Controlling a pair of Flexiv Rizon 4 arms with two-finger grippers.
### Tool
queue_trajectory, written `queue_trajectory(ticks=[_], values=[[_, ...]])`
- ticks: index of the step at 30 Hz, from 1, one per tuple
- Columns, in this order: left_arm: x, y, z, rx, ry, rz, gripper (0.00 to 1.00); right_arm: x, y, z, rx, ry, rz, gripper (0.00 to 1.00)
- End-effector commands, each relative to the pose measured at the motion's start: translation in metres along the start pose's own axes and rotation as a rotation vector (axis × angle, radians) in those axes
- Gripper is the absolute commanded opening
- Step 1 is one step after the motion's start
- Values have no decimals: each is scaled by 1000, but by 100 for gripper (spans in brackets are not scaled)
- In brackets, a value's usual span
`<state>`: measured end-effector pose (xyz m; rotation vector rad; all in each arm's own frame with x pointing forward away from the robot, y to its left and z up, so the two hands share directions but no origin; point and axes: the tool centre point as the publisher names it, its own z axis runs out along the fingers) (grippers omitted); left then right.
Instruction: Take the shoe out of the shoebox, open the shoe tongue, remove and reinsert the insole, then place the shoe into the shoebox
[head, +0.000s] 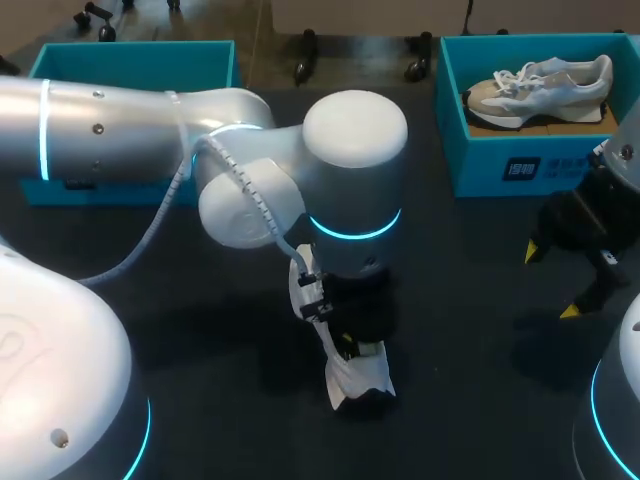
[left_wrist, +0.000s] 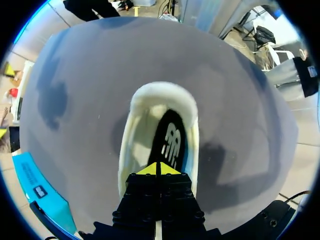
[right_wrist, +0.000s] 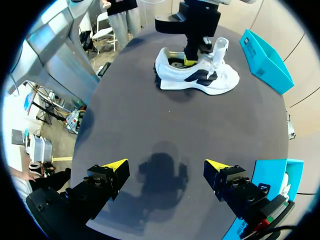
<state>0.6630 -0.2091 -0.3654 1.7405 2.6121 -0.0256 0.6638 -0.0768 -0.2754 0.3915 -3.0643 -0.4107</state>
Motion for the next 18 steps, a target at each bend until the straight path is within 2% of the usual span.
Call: queue_trajectory(ticks=[1,7,9,10,11,13,14,15,18], values=[[-8,4,-2,-5,16,-10,0,1,0,1,4,-2,0,100],[-7,3,-6,-21,32,-25,0,1,0,1,4,-2,0,100],[-6,4,-4,-22,39,-33,23,1,0,1,4,-2,0,100],[-5,5,-4,-21,41,-36,30,1,0,1,4,-2,0,100],[-3,5,-4,-20,42,-39,45,1,0,1,4,-2,0,100],[0,5,-5,-17,43,-42,88,1,0,1,4,-2,0,100],[2,6,-5,-15,43,-44,97,1,0,1,4,-2,0,100],[3,6,-5,-14,43,-45,100,1,0,1,4,-2,0,100],[8,8,-4,-11,43,-52,100,1,0,1,4,-2,0,100]])
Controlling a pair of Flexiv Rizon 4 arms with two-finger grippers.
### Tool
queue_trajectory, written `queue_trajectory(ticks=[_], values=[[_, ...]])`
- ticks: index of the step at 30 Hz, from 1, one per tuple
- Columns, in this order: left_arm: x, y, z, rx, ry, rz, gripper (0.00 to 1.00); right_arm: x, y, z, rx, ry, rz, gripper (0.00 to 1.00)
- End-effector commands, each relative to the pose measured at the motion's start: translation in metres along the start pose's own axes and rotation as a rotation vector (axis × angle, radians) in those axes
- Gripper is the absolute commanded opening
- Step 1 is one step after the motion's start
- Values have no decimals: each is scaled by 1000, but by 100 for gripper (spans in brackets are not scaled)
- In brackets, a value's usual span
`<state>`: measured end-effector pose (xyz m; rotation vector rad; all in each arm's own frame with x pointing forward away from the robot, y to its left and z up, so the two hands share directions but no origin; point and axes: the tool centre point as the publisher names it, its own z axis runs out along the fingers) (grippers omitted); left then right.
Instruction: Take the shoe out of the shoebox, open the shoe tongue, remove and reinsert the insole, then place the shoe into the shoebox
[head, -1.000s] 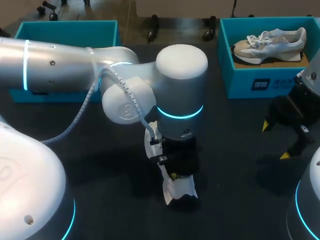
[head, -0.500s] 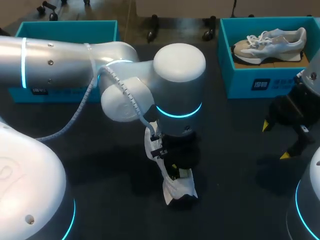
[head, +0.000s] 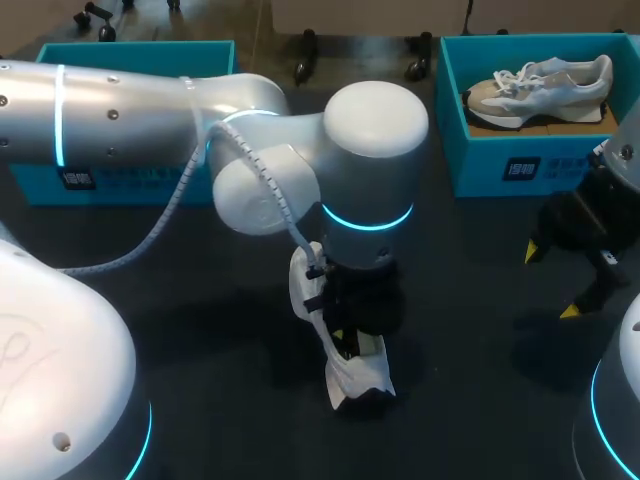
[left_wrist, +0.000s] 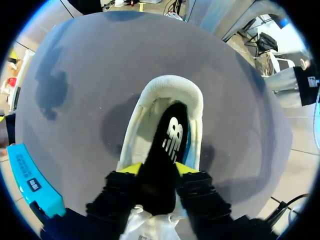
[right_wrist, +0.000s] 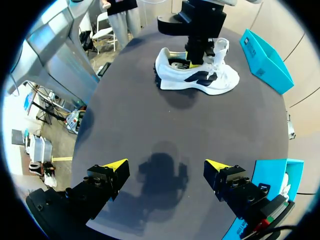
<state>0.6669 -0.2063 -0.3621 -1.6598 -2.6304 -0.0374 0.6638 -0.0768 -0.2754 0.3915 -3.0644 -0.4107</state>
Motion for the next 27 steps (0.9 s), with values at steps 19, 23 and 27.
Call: queue_trajectory(ticks=[19,23,27], values=[[12,10,-6,38,-34,42,100,1,0,1,4,-2,0,100],[13,14,-11,41,-44,53,100,1,0,1,4,-2,0,100],[14,18,-18,56,-66,62,100,1,0,1,4,-2,0,100]])
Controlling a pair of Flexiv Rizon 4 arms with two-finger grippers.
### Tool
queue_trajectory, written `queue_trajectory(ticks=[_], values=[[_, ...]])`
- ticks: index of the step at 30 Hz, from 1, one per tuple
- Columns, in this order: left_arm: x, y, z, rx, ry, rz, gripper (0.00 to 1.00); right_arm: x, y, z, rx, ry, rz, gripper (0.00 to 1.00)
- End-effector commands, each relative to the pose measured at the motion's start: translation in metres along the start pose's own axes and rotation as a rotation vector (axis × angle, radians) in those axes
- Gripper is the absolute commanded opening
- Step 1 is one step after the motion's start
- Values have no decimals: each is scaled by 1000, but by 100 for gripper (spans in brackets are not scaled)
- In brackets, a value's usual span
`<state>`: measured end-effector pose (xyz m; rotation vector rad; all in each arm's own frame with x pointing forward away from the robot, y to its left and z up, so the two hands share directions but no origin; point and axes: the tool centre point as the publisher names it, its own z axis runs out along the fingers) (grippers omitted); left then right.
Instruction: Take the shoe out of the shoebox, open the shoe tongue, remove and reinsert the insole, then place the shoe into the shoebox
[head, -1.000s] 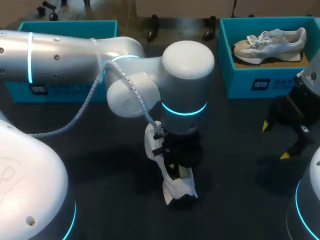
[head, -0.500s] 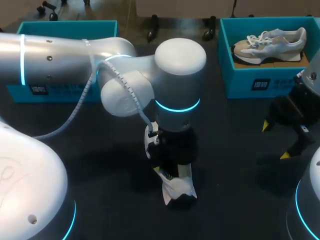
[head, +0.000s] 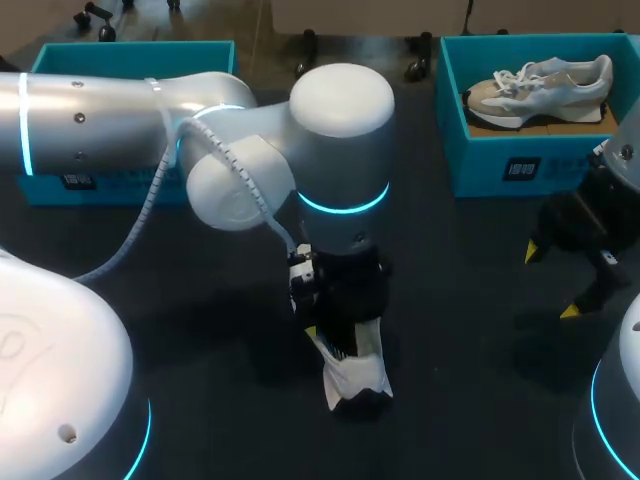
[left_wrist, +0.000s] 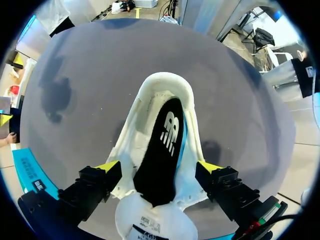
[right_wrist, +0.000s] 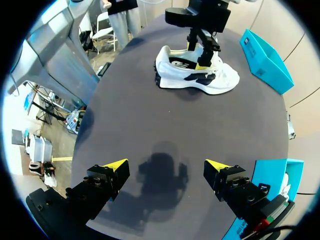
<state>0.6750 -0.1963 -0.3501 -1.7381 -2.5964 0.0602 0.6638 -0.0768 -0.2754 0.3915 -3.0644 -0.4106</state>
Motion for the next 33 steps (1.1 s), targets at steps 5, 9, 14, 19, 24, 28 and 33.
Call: queue_trajectory(ticks=[5,9,14,19,24,28,33], values=[[9,10,-11,12,-36,10,100,1,0,1,4,-2,0,100],[8,15,-13,7,-43,11,100,1,0,1,4,-2,0,100],[9,17,-18,8,-60,18,100,1,0,1,4,-2,0,100],[8,18,-19,7,-66,26,100,1,0,1,4,-2,0,100],[6,23,-22,-3,-75,26,100,1,0,1,4,-2,0,100],[5,32,-28,-11,-89,-2,100,1,0,1,4,-2,0,100],[6,42,-37,-32,-102,-10,100,1,0,1,4,-2,0,100]])
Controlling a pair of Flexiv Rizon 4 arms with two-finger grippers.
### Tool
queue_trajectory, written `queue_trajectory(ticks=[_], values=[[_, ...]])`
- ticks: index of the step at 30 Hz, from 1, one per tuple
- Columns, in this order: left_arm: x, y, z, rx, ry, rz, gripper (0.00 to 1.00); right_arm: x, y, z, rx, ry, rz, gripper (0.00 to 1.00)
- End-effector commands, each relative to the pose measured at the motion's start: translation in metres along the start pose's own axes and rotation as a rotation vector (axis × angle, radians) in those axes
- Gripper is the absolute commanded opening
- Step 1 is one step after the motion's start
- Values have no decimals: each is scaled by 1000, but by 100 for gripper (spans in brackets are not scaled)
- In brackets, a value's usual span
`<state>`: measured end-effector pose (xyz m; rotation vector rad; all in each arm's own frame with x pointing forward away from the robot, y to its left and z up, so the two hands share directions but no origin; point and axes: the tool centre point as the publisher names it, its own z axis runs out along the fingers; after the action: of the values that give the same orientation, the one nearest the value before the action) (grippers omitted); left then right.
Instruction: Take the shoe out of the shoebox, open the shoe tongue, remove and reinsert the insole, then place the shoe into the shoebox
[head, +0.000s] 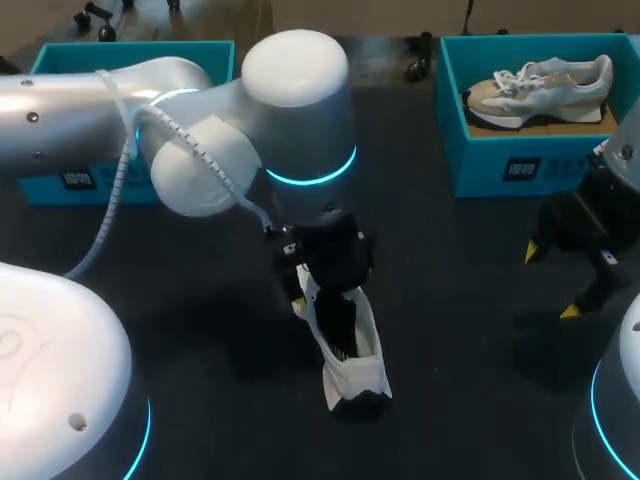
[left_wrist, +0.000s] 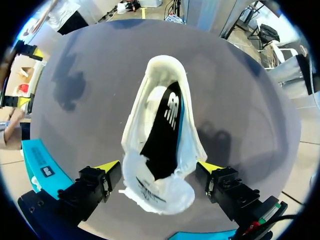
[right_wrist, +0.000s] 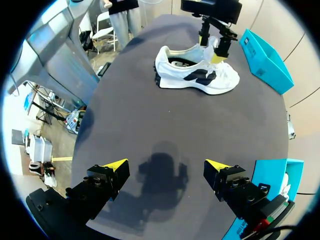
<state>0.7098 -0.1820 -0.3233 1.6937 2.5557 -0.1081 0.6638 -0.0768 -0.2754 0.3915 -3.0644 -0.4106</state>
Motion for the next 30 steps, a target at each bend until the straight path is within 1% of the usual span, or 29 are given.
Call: queue_trajectory(ticks=[1,6,7,13,16,17,18,19,20,22,23,24,25,28,30], values=[[5,11,-12,-15,-14,-9,100,1,0,1,4,-2,0,100],[5,28,-22,-37,-25,-25,100,1,0,1,4,-2,0,100],[4,35,-27,-40,-28,-31,100,1,0,1,4,-2,0,100],[-3,69,-43,-1,-32,-42,100,1,0,1,4,-2,0,100],[-7,80,-48,15,-30,-30,100,1,0,1,4,-2,0,100],[-8,84,-49,22,-33,-24,94,1,0,1,4,-2,0,100],[-9,87,-50,36,-34,-16,93,1,0,1,4,-2,0,100],[-11,92,-53,46,-40,-15,81,1,0,1,4,-2,0,100],[-12,93,-55,50,-41,-14,75,1,0,1,4,-2,0,100],[-14,97,-57,63,-42,-11,71,1,0,1,4,-2,0,100],[-14,97,-57,63,-41,-11,61,1,0,1,4,-2,0,100],[-15,97,-57,65,-39,-7,46,1,0,1,4,-2,0,100],[-15,94,-57,61,-36,-4,43,1,0,1,4,-2,0,100],[-16,85,-53,1,-34,-25,43,1,0,1,4,-2,0,100],[-16,80,-49,4,-39,-12,40,1,0,1,4,-2,0,100]])
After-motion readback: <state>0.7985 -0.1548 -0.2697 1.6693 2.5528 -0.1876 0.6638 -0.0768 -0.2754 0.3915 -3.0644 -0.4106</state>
